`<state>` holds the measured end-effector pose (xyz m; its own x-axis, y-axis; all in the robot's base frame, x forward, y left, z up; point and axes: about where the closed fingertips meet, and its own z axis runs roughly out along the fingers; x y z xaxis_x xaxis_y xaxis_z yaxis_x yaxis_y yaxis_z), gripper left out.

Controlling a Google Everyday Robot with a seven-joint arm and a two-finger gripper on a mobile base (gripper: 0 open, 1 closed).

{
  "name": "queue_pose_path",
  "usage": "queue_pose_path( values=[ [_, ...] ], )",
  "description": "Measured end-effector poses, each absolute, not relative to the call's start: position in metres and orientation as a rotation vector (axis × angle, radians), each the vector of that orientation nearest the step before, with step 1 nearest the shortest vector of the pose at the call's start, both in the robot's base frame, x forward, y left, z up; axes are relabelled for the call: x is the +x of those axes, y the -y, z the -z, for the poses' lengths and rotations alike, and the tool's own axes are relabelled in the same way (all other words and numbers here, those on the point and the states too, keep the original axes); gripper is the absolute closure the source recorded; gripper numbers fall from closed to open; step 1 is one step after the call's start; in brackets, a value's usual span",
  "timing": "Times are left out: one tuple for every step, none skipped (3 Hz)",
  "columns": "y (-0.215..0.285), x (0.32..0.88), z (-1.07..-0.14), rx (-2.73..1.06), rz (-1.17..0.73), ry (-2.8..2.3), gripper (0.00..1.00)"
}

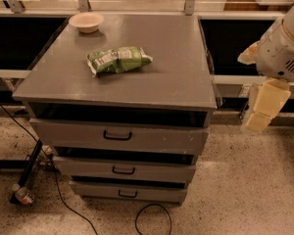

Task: Open middle drawer

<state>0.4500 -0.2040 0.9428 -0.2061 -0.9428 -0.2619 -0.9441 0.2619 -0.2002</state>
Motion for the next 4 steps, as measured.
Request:
queue_pose_path(
  values=[
    [0.2040, 0.4500, -0.9428, -1.729, -0.005, -2.210, 0.27],
    [0.2040, 0.4500, -0.9428, -1.729, -0.005, -2.210, 0.57],
    [0.2039, 0.4501, -0.9428, -1.729, -0.005, -2.210, 0.81],
    [0.2025, 0.4530, -0.9374, -1.722, 0.010, -2.205, 1.00]
  ],
)
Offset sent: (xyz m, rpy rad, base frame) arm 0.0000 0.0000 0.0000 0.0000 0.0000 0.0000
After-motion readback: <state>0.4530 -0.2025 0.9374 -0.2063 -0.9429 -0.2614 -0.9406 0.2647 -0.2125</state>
